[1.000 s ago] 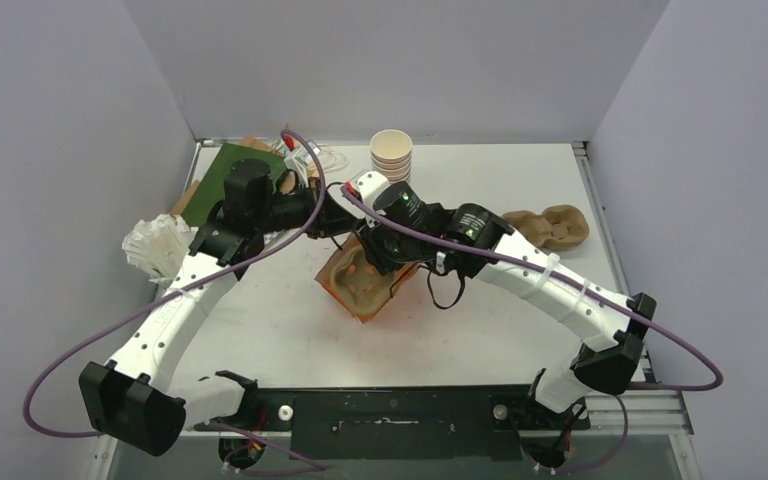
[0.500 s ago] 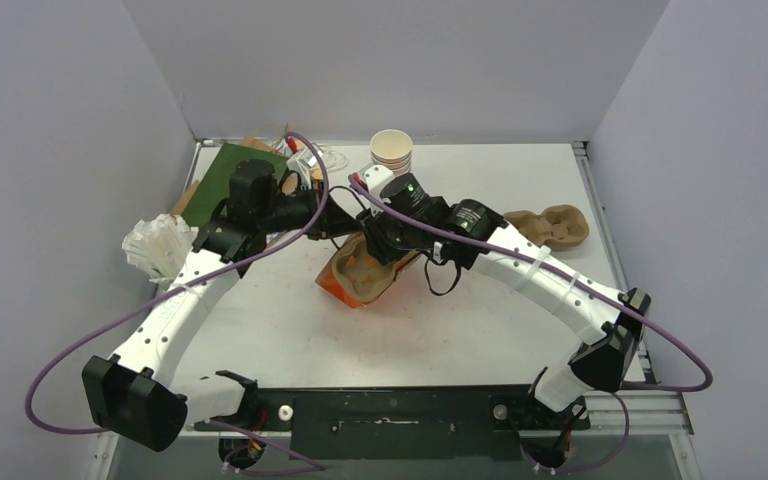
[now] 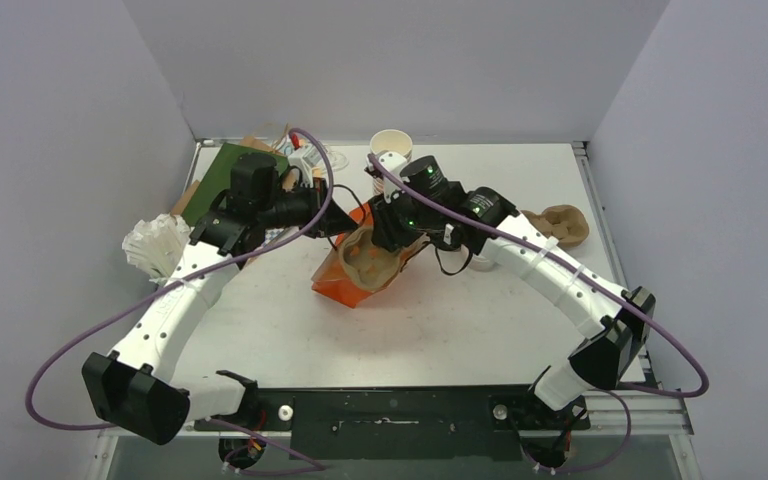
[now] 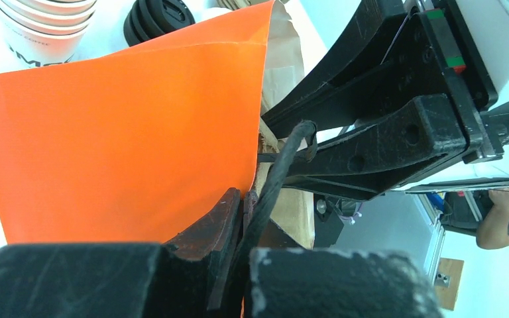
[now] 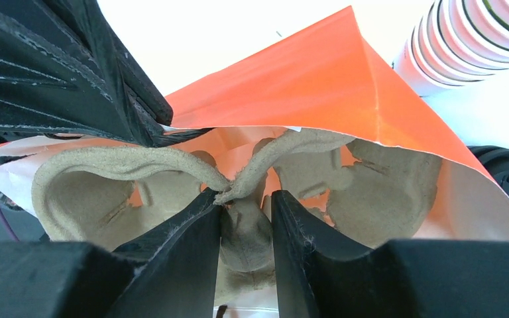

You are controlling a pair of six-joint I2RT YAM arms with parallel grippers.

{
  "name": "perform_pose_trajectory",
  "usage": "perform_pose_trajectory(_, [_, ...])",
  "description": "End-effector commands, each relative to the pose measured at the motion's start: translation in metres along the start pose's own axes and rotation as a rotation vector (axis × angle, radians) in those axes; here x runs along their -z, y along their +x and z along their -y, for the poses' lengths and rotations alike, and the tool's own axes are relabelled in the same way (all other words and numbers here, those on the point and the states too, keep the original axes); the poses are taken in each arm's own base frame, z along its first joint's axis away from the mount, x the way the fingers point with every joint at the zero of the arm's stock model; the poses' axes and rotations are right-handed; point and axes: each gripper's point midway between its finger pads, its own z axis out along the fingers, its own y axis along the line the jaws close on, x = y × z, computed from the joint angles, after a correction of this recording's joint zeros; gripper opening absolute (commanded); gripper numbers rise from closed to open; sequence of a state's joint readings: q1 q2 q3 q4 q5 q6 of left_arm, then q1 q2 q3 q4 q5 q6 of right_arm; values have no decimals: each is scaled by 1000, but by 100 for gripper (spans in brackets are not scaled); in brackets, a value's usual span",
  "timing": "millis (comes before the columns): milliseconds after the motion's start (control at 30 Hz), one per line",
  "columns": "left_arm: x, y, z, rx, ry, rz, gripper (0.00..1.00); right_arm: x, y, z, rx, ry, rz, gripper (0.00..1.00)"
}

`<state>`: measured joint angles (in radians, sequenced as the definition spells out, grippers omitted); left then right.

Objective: Pack the takeout coffee
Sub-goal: Place the cup tray in the takeout bag.

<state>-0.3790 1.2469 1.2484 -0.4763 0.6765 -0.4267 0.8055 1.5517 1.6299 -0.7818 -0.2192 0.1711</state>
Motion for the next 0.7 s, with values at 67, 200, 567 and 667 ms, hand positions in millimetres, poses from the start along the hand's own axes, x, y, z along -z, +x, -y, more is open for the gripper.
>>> perform_pose_trajectory(67, [4,-6,6,-47,-1,-9,0,-3,-21,3,-8,-22,100,22])
perform_pose_trajectory(200, [9,-14,1,-52,-33,18,0,-7,-21,10,-5,12,102,22])
perform_pose_trajectory(567, [21,-41,-18,36,-6,97,0,-12,-23,15,8,36,125,22])
perform_pose_trajectory(667, [19,-44,-18,43,5,100,0,-9,-32,16,10,48,143,23])
